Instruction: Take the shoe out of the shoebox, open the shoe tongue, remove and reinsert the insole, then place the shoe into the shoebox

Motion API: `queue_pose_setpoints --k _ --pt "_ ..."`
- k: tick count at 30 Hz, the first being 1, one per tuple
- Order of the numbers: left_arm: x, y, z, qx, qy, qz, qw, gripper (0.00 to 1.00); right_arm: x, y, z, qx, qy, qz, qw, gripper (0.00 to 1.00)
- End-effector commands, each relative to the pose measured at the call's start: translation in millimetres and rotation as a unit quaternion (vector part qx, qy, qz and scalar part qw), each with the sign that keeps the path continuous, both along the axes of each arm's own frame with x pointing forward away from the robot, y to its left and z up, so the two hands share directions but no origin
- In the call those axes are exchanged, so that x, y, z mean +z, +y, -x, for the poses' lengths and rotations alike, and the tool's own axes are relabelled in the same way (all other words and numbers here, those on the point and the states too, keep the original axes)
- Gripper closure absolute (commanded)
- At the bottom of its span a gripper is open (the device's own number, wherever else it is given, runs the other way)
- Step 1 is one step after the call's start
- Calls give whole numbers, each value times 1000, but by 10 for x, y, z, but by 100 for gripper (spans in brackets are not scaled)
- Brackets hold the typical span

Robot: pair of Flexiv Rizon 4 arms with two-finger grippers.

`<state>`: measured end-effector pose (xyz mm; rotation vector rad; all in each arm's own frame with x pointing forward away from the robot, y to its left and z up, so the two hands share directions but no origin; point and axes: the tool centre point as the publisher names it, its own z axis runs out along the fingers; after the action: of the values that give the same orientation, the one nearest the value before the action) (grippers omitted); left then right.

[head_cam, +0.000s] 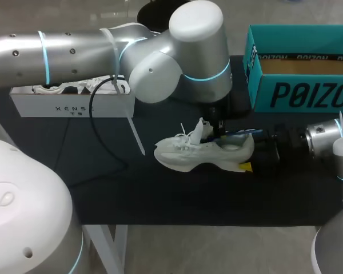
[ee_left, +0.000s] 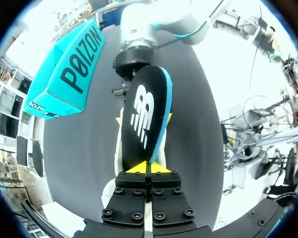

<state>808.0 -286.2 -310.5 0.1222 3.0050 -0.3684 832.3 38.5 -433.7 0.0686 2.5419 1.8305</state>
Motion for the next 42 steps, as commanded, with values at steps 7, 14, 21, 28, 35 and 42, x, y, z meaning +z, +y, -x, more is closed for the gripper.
queue_pose_setpoints --k 7,14,21,28,35,42 --pt "76 -318 128 -23 9 15 1000 100 -30 26 -11 0 0 1 1000 100" --pt "482 -650 343 -53 5 56 997 100 -30 26 -11 0 0 1 1000 100" --pt "1154 -796 502 -83 63 133 986 100 -30 26 -11 0 0 1 1000 100" --pt "1751 -753 366 -98 156 212 960 100 -30 26 -11 0 0 1 1000 100" --pt "2088 -495 19 -90 231 269 931 100 -30 26 -11 0 0 1 1000 100" --pt "2166 -80 -352 -76 340 295 890 100 -30 26 -11 0 0 1 1000 100"
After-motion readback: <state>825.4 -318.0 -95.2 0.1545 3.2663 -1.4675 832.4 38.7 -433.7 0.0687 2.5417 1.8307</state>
